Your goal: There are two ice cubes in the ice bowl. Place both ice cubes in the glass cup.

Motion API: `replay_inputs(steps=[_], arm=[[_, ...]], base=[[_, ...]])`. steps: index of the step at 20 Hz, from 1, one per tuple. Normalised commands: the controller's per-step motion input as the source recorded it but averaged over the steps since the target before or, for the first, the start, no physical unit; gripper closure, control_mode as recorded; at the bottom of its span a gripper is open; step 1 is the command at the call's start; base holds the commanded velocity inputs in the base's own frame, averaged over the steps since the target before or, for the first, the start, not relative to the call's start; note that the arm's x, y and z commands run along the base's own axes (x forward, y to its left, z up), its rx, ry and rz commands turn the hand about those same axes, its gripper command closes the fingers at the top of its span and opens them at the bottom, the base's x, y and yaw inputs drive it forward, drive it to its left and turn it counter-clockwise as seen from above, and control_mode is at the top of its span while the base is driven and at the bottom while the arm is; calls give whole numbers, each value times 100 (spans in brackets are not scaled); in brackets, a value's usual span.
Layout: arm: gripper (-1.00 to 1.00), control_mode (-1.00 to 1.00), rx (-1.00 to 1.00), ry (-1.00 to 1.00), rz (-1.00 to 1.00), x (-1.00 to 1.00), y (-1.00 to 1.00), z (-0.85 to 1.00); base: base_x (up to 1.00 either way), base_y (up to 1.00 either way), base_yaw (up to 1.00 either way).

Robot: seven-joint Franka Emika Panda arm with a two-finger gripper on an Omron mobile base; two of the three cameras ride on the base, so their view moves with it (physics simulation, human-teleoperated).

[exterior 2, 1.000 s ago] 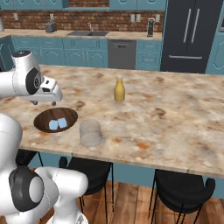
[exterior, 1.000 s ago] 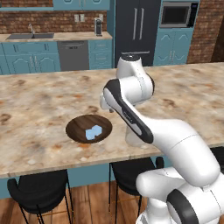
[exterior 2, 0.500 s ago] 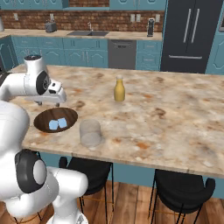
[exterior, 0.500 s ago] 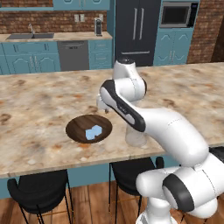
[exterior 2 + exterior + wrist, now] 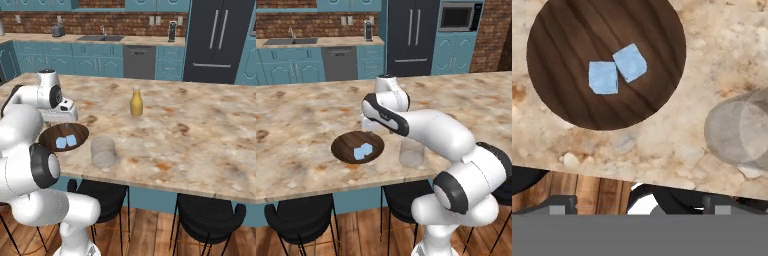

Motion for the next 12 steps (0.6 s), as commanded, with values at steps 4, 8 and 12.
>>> replay_inputs(steps=[4,8,12], arm=[[-100,-100,-1,4,13,10,4,-50],[-100,-100,12,-13,12,1,0,-48],[-100,-100,0,-9,8,3,0,-30]], base=[[0,0,0],[0,0,0],[0,0,0]])
